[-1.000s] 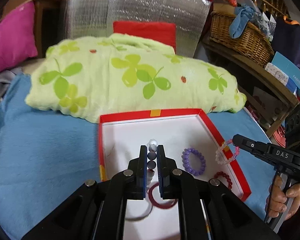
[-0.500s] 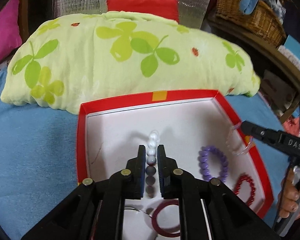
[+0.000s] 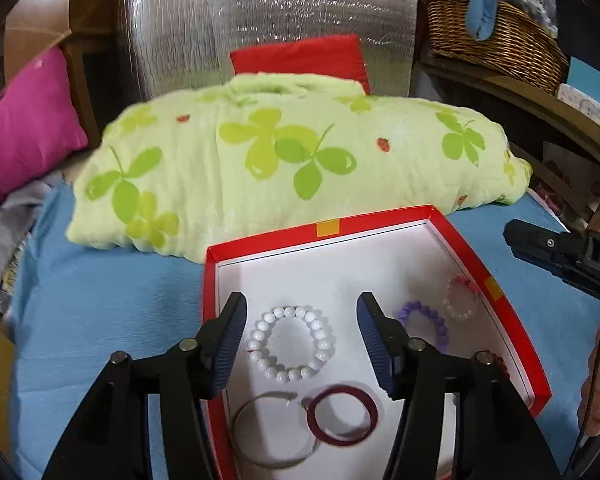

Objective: Organize jewelry

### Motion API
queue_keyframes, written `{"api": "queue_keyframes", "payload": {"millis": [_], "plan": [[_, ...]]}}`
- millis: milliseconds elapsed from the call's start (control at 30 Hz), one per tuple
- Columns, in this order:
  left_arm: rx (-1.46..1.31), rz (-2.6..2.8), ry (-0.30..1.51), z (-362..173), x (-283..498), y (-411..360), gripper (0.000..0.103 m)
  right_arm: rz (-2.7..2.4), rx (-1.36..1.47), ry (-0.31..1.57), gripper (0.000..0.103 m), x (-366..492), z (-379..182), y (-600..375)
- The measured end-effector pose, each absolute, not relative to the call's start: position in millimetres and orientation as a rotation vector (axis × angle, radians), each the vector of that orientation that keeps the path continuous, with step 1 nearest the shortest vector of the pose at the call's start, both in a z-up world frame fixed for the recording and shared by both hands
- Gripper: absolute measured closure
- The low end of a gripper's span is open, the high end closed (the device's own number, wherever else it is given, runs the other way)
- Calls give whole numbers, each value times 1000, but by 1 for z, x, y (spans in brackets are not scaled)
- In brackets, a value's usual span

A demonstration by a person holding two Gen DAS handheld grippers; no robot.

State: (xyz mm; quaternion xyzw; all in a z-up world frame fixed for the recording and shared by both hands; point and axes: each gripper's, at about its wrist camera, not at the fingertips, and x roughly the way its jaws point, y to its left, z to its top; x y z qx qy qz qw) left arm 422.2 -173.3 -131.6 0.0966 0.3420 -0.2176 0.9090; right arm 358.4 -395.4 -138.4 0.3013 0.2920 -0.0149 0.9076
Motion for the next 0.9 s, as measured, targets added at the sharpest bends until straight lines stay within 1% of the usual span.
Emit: {"api": "queue_keyframes", "payload": {"millis": [300, 633, 800, 900], "plan": [[167, -411, 665, -114, 376, -156, 44, -15, 650, 565, 63, 324, -123, -390], [110, -375, 596, -95, 303, -117, 44, 24, 614, 570, 63, 270, -116, -368], [84, -389, 620, -103, 278, -99, 44, 31, 608, 575, 63, 253, -116, -358], [90, -405, 667, -117, 264, -90, 44, 31, 607, 592, 63, 246, -119, -352]]}}
